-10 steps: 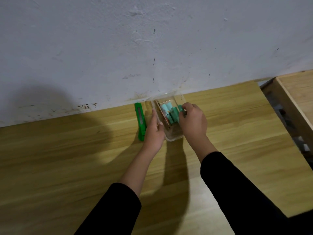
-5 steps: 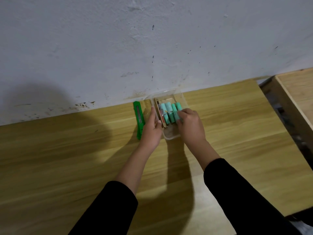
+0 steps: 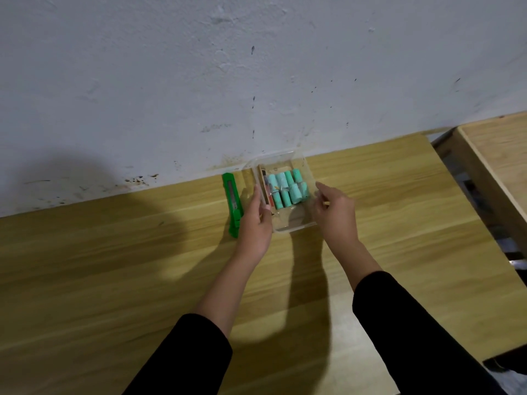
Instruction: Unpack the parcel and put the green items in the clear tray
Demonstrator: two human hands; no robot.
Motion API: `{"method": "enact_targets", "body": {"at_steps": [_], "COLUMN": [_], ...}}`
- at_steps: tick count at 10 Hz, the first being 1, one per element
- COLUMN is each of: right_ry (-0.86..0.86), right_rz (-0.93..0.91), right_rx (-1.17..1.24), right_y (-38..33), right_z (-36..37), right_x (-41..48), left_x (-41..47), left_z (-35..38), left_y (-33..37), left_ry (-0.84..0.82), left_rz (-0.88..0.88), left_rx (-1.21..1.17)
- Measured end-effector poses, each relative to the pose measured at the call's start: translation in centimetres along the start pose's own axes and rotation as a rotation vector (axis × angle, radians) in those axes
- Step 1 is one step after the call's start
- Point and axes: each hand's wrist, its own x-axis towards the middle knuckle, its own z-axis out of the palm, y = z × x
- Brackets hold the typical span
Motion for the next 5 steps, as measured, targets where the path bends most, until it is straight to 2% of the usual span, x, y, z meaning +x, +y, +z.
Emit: {"method": "enact_targets", "body": {"at_steps": [2, 4, 5], "right_ry": [-0.007, -0.13, -0.217], "right_rz": [0.003, -0.069, -0.061], "right_rx": [0.015, -0.139, -0.199], "right_y": [0.0, -0.2, -1.4], "right_z": [0.2, -0.8, -2.1], "right_x": [0.5, 0.0, -0.4], "left_x": [0.7, -0.2, -2.0], "left_z": [0.1, -0.3, -1.4], "left_y": [-0.5, 0.2, 2.1], "left_ry": [0.062, 0.044, 0.02], "left_rz": [0.016, 0.043, 0.039], "left_rx": [0.065, 0.16, 0.293]}}
